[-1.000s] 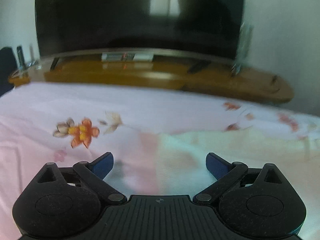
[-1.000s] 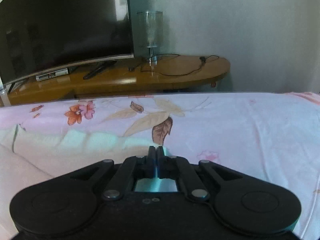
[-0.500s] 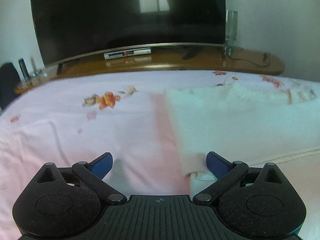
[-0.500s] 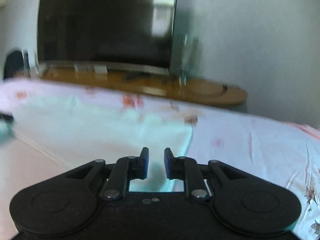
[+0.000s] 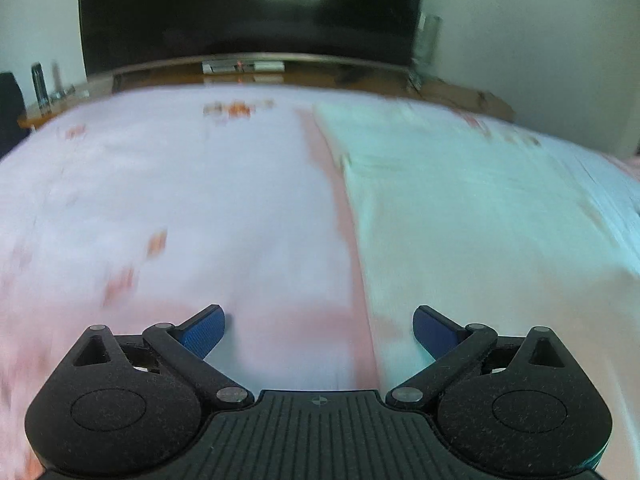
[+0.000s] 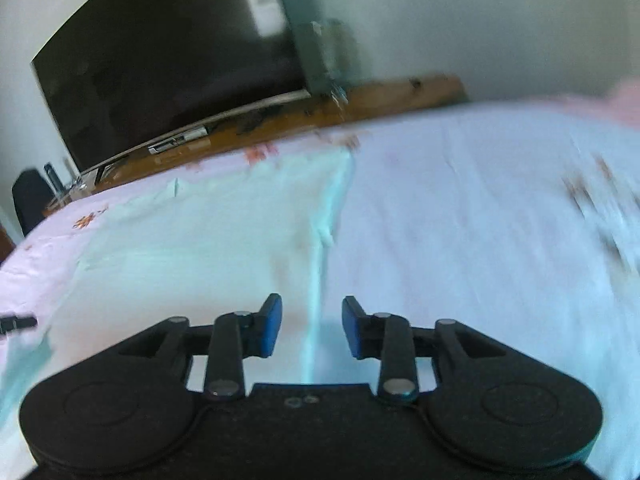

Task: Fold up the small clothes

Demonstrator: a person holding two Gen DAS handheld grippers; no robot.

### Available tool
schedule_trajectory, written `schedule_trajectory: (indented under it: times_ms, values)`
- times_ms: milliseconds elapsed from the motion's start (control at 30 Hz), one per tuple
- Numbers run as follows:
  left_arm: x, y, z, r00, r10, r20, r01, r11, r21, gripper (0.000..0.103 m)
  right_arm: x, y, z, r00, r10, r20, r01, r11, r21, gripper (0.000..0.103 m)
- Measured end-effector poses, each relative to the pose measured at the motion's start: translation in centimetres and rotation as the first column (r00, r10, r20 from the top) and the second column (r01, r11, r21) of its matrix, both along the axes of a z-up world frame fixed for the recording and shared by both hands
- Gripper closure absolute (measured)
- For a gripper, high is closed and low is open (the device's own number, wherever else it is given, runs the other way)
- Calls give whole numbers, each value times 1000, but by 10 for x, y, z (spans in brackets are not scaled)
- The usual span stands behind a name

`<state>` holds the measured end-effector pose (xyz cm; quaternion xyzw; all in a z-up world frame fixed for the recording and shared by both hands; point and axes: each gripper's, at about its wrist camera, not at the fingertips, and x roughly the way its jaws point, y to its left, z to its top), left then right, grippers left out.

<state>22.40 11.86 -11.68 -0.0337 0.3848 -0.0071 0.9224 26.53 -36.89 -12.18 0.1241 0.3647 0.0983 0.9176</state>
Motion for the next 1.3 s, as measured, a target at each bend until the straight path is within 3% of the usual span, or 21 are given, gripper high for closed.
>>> schedule_trajectory:
  times_ms: [100, 300, 400, 800, 1000, 1067, 1133, 1300]
  values:
    - [-45, -1, -1, 999, -44, -7, 43, 999, -28, 3, -51, -18, -5, 997, -44, -68, 47, 998, 45, 64]
    - [-93, -5, 3, 998, -53, -41, 50, 996, -80, 4, -128, -26, -9, 986, -91, -140, 110, 985, 133, 62]
    - [-109, -9, 5, 997, -60, -54, 55, 995, -79, 20, -153, -20, -12, 982, -108, -153, 132, 978, 161, 62]
    - [-154, -10, 9, 992, -95, -81, 80, 983, -165, 21, -194, -5, -22, 973, -77, -218, 150, 928, 341, 62]
    - [-165, -5, 9, 991, -106, -84, 84, 969, -231, 32, -206, -2, -28, 974, -72, -212, 150, 914, 378, 62]
    - [-165, 2, 8, 991, -103, -85, 71, 947, -312, 35, -204, -2, -30, 974, -76, -213, 157, 906, 394, 62]
    - [-165, 10, 4, 992, -93, -90, 48, 908, -416, 37, -204, -3, -32, 973, -81, -218, 168, 894, 415, 62]
    - [-169, 26, -15, 992, -66, -106, -15, 779, -627, 41, -202, -12, -39, 968, -92, -233, 196, 857, 477, 63]
